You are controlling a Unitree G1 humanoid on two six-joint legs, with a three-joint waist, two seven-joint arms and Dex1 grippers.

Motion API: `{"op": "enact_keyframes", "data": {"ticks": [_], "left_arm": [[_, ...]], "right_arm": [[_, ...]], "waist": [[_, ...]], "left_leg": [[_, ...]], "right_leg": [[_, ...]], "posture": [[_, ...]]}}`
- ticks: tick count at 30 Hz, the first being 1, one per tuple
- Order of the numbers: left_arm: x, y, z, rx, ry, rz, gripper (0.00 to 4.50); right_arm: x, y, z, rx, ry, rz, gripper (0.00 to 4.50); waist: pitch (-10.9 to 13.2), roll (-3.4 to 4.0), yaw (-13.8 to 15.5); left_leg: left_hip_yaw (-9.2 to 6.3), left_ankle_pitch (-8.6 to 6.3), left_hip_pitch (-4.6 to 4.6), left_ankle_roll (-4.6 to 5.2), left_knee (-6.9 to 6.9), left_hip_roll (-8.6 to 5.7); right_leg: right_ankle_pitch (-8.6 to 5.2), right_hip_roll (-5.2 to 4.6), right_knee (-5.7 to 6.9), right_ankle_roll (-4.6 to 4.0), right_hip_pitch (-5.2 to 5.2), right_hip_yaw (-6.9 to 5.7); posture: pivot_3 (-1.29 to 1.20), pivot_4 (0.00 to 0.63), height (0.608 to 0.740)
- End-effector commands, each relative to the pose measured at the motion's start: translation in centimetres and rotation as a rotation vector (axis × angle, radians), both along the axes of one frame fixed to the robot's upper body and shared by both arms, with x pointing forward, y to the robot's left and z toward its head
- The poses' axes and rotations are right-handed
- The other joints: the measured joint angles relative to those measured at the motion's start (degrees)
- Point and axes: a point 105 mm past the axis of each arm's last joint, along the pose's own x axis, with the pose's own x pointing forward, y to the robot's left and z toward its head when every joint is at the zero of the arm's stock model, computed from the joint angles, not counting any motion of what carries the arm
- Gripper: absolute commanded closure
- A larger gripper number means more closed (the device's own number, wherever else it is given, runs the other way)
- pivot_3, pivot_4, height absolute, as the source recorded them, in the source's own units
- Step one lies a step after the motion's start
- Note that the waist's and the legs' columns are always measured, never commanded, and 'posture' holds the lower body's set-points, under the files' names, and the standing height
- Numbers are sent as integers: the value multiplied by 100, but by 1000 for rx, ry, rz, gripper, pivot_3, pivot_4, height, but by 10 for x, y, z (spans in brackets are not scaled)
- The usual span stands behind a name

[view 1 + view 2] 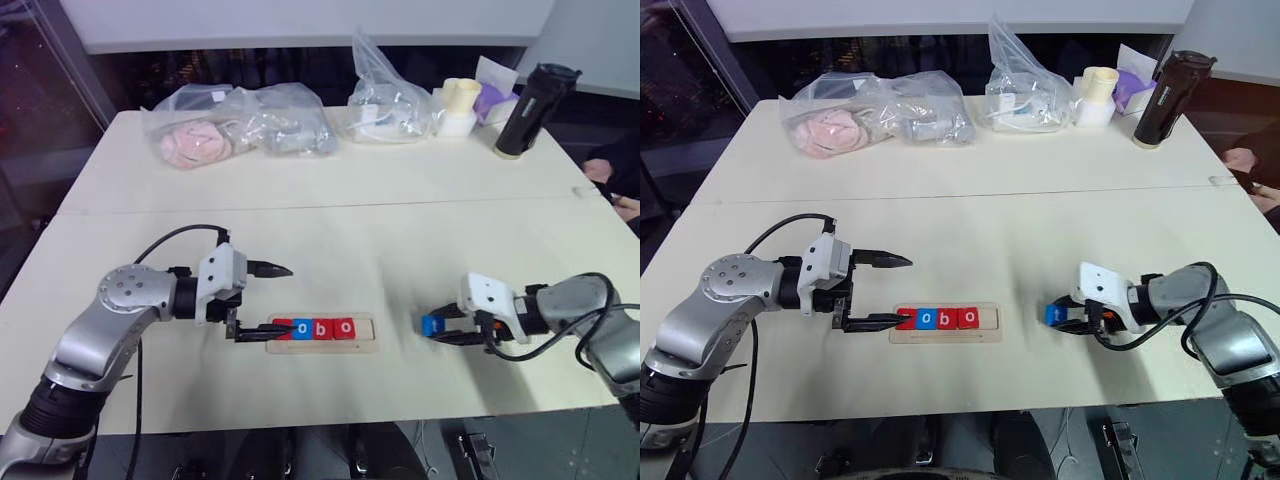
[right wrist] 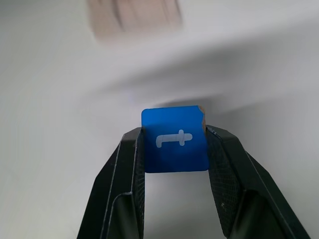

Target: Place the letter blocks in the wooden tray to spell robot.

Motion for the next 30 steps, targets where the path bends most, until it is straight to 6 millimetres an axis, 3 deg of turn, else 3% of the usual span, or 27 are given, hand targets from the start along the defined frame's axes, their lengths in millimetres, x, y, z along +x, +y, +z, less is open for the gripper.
{"op": "enact_keyframes", "data": {"ticks": [1,10,30], "left_arm": [[-4,-2,8,-11,-40,-21,0],[-6,-3,7,-15,-40,-12,0],[-10,-1,7,-21,-36,14,0]], "right_arm": [[-2,23,7,24,-31,57,3352],[3,52,-15,45,-20,65,3352],[7,66,-20,42,-6,105,3352]], "waist": [[0,-1,10],[0,-1,53],[0,-1,11]], "left_leg": [[0,0,0,0,0,0],[0,0,-8,-1,1,-3],[-1,1,-7,-2,0,-3]], "right_leg": [[0,0,0,0,1,0],[0,-5,-7,0,-4,0],[0,-4,-2,0,-7,0]], "posture": [[0,150,740],[0,150,740],[0,150,740]]}}
